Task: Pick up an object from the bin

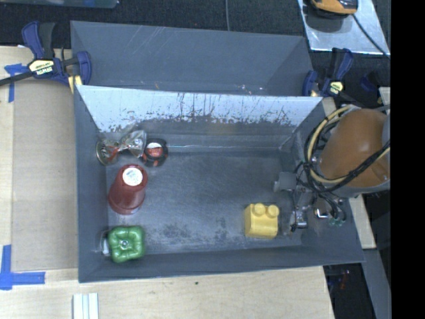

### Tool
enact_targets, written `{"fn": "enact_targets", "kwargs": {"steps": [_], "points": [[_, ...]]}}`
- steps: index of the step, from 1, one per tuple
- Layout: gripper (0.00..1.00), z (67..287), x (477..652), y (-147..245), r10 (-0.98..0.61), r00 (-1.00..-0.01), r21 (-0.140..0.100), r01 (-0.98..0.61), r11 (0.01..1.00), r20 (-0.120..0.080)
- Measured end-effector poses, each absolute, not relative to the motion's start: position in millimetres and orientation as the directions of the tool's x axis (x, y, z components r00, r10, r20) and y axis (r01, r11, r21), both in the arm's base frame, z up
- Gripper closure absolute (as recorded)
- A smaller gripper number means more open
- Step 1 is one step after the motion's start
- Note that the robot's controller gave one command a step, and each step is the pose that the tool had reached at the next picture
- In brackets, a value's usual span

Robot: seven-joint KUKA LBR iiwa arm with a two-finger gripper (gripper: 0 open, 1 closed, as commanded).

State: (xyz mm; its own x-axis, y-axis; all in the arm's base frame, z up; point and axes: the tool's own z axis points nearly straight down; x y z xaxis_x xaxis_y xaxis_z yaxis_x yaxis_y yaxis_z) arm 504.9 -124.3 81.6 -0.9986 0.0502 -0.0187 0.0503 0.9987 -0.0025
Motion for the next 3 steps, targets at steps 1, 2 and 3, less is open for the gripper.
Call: {"fn": "enact_targets", "kwargs": {"steps": [1,2,3], "points": [[0.0,77,503.1,-106,-0.141,-0.99,-0.006,-0.141,0.99,-0.018],[0.0,97,513.6,-70,-0.39,-0.921,-0.012,-0.389,0.921,-0.023],[0.0,70,498.0,-85,-0.198,-0.98,-0.006,-0.198,0.98,-0.018]]}}
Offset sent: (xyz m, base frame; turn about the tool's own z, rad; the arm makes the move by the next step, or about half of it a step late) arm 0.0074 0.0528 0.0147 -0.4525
